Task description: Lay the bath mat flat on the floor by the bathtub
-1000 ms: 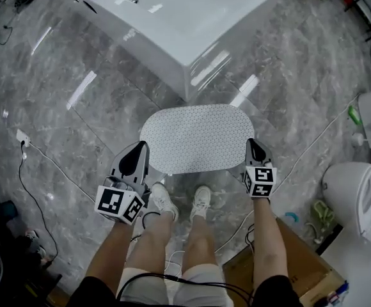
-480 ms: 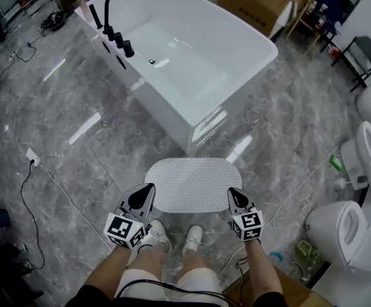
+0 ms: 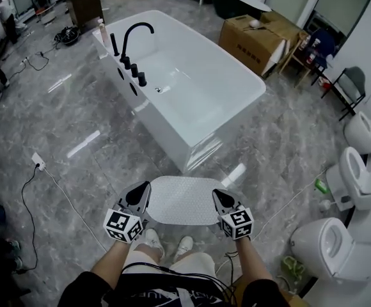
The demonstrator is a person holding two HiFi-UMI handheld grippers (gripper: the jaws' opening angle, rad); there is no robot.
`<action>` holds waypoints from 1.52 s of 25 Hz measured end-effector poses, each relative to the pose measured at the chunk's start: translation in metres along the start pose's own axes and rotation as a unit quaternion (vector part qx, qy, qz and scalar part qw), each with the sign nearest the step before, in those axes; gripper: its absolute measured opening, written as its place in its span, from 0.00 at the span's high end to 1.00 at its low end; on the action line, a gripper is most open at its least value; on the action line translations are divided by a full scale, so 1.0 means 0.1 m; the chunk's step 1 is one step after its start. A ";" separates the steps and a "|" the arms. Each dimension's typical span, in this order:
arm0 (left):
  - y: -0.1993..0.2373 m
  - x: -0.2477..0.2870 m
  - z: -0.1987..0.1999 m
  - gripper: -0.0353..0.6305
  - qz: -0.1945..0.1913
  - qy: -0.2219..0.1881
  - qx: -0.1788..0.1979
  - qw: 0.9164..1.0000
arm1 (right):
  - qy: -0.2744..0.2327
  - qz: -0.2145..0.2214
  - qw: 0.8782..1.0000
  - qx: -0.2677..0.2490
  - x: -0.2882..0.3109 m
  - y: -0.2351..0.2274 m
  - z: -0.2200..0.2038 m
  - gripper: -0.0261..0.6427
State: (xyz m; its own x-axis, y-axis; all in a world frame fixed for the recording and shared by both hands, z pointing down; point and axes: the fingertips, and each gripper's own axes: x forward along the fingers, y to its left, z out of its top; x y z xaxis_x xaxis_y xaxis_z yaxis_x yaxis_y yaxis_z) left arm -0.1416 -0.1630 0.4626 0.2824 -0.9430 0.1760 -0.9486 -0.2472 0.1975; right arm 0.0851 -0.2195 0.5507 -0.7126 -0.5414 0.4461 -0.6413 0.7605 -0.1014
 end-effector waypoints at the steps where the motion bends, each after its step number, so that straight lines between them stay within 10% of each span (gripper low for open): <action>1: -0.01 -0.02 0.11 0.93 -0.001 -0.005 0.002 1.000 | -0.005 0.003 1.000 -0.004 -0.04 0.04 0.14 0.92; 20: -0.07 -0.49 1.62 0.93 0.050 -0.095 -0.005 0.994 | -0.098 -0.026 0.995 0.015 -0.99 0.28 1.66 0.92; 38: -0.16 -0.55 1.70 0.93 0.032 -0.079 0.050 0.995 | -0.112 -0.023 0.993 0.034 -1.09 0.40 1.87 0.92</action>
State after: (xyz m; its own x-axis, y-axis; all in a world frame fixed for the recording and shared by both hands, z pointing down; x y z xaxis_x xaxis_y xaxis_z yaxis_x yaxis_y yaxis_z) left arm -0.1662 -0.1446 0.2861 0.2033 -0.9787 0.0294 -0.9754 -0.1998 0.0929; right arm 0.0840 -0.1966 0.3315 -0.7228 -0.6470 0.2426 -0.6867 0.7117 -0.1479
